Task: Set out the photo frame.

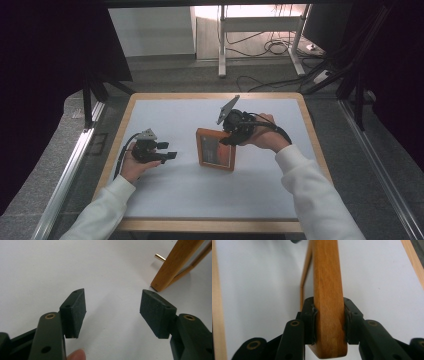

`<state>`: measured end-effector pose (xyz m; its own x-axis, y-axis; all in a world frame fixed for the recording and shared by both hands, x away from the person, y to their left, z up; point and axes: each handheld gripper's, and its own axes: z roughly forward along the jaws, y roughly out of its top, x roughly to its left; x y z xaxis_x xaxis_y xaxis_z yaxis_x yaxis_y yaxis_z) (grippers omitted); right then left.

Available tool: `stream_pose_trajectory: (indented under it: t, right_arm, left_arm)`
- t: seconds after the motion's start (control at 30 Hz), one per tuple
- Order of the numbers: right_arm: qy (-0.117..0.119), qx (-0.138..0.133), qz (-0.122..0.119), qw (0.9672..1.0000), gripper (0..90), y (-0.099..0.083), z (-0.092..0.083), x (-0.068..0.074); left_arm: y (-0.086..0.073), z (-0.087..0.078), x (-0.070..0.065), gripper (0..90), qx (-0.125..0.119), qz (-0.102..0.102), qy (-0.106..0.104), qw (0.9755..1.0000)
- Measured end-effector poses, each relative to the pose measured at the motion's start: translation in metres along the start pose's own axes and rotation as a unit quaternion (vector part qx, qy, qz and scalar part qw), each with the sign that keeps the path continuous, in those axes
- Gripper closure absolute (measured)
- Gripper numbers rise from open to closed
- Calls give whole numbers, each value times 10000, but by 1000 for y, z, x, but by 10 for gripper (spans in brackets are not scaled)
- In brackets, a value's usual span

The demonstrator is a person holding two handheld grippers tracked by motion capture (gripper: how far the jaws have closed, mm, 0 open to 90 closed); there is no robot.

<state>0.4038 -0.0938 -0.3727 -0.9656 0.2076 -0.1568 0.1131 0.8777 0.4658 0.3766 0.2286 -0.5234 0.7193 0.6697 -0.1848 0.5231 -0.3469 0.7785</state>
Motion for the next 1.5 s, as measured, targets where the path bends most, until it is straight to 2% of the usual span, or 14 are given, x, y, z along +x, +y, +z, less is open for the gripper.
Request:
stream_pose_trajectory:
  t: [0.13, 0.4, 0.63, 0.83, 1.07, 1.2, 1.37, 1.5]
  right_arm:
    - [-7, -40, 88, 10000, 650, -2, 2, -7]
    - [-313, -33, 328, 9990, 563, -3, 11, -18]
    - [-454, -111, 515, 9976, 504, -7, 20, -28]
    - [-528, -162, 605, 9966, 481, -8, 24, -32]
    - [-676, -257, 600, 9956, 453, -6, 23, -30]
    - [-855, -423, 747, 9926, 377, -8, 16, -26]
    - [-1013, -812, 1055, 9859, 320, -18, 0, -16]
    - [-1117, -1093, 1228, 9800, 294, -36, -12, -5]
  left_arm:
    - [0, 0, 0, 374, 9, 8, -4, 10000]
    - [0, 1, -1, 375, 0, 43, -18, 10000]
    - [0, 1, -1, 374, 2, 16, -23, 10000]
    - [0, 2, -1, 374, 4, 48, -25, 10000]
    - [0, 2, -2, 373, 6, 43, -20, 10000]
    - [0, 1, -2, 373, -13, 25, -11, 10000]
    - [0, 0, -3, 373, -4, 40, 7, 10000]
    - [0, 2, -5, 374, 24, 70, 70, 9999]
